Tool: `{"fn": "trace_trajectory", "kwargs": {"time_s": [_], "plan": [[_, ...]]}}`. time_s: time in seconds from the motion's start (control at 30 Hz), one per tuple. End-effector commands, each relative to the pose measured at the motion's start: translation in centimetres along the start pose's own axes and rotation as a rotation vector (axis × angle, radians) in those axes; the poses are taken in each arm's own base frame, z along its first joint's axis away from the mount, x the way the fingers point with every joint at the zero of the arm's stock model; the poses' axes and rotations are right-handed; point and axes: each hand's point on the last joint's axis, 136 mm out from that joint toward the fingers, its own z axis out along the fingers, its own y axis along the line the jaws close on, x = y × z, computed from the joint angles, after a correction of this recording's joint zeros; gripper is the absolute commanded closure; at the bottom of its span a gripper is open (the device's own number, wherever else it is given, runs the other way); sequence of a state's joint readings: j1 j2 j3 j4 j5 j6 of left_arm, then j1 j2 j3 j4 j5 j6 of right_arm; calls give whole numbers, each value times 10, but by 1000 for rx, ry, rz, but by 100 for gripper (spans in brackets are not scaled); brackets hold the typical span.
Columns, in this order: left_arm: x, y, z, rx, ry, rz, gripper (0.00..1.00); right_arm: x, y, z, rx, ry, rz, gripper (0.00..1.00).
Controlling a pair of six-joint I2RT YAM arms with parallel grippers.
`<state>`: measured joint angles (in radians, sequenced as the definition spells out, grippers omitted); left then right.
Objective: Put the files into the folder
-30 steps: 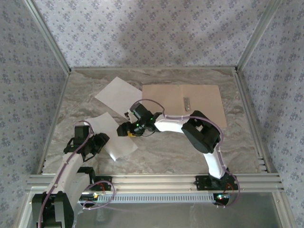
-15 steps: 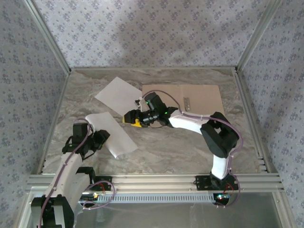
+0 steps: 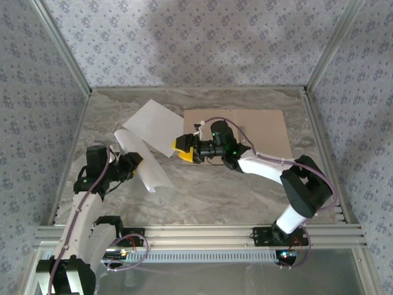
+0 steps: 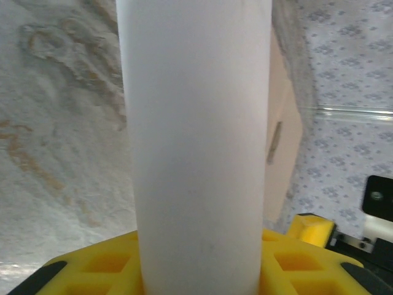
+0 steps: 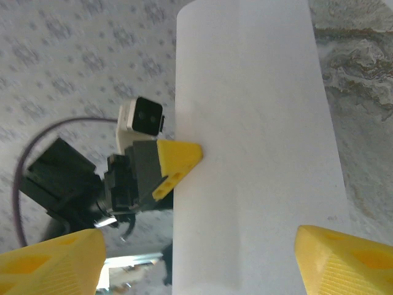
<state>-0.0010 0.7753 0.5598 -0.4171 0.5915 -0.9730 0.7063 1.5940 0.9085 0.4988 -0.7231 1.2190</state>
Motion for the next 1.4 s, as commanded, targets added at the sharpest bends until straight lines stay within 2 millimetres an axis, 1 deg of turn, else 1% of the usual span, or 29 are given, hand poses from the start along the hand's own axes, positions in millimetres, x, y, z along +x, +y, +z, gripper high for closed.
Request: {"fn": "trace_trajectory", "kwargs": {"time_s": [0.0, 0.1, 0.27, 0.47, 0.53, 0.7, 0.87, 0.97, 1.03, 1.07, 1.13, 1.2, 1.27, 1.37], "plan": [[2, -37, -10, 95, 39, 14, 63, -9, 33, -20, -113, -63, 32, 15], [2, -54, -16, 129, 45, 22, 64, -13, 47, -34, -180, -100, 57, 14], [6, -92, -24, 200, 77, 51, 65, -19, 65, -52, -292, -151, 108, 11], [16, -151, -40, 288, 118, 148, 64, -23, 88, -68, -409, -168, 142, 9], [20, -172, -47, 323, 134, 181, 64, -23, 90, -73, -430, -170, 154, 5], [33, -214, -58, 395, 182, 240, 63, -27, 93, -86, -501, -200, 186, 5], [47, -244, -63, 460, 232, 265, 63, -22, 86, -84, -478, -162, 203, 6], [56, -252, -58, 479, 269, 271, 63, -20, 97, -88, -534, -145, 180, 8], [61, -251, -53, 475, 293, 290, 63, -19, 107, -90, -565, -116, 166, 9], [63, -248, -51, 463, 308, 301, 63, -18, 109, -90, -567, -108, 159, 10], [65, -234, -45, 414, 345, 327, 63, -16, 117, -94, -576, -98, 130, 14], [70, -225, -42, 404, 400, 334, 63, -14, 124, -100, -585, -95, 99, 15], [76, -221, -42, 414, 449, 337, 63, -13, 129, -106, -592, -94, 76, 17], [81, -216, -44, 397, 476, 362, 63, -12, 131, -111, -590, -87, 56, 20]]}}
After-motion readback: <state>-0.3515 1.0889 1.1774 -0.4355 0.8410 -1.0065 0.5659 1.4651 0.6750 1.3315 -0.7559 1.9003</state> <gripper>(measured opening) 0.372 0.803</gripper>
